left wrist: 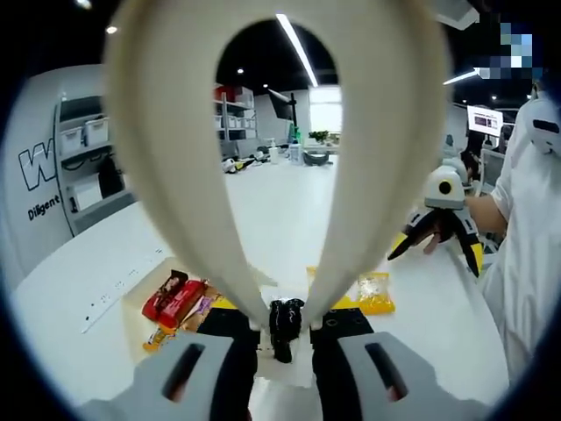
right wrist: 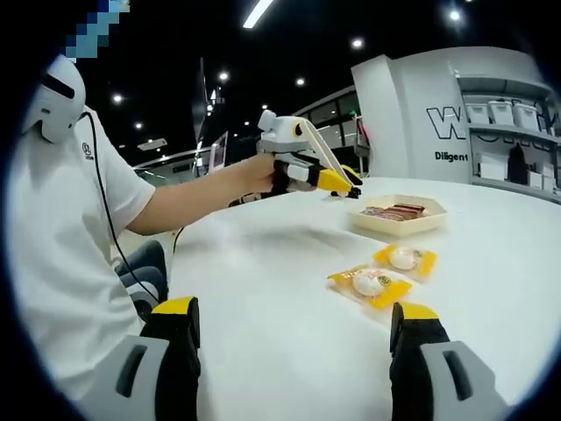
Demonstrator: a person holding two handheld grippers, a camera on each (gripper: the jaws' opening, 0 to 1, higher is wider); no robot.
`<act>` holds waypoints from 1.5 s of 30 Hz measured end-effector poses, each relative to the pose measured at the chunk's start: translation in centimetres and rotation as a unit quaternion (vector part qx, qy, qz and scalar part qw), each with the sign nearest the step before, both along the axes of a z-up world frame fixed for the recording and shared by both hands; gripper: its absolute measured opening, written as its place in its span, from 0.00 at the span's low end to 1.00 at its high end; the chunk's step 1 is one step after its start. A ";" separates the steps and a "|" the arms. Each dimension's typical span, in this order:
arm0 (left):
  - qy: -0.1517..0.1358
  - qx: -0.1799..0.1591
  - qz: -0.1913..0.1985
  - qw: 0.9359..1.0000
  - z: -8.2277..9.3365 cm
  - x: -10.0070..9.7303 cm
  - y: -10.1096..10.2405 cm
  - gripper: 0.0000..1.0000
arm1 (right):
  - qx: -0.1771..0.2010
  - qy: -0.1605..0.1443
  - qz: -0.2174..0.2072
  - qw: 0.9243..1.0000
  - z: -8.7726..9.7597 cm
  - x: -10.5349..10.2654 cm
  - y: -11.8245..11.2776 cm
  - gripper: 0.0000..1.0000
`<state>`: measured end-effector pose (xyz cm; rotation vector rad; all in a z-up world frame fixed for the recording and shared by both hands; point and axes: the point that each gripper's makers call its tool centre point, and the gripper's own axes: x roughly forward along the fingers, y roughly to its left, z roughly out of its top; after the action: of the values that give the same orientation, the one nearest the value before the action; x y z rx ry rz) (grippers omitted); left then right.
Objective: Place the target food into the container with the food tongs after gripping and lifting it, then release it inside without dropping or visibly crushing the food.
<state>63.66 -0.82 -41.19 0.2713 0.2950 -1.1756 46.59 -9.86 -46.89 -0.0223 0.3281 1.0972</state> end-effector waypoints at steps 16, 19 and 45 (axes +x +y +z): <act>0.000 0.000 0.008 1.000 0.0 4.6 -0.9 0.20 | -0.003 0.000 -0.007 1.000 0.1 0.5 -0.5 0.90; 0.000 0.003 0.009 1.000 -0.3 5.3 -1.0 0.20 | -0.004 0.001 -0.007 1.000 0.1 0.5 -0.6 0.90; 0.019 0.023 0.024 0.999 -3.2 10.7 -1.5 0.20 | -0.009 0.009 -0.015 1.000 -0.5 1.0 -1.1 0.90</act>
<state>74.33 -2.28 -44.44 0.2812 0.3599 -1.1291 47.63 -11.01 -47.39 -0.0229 0.3530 1.0661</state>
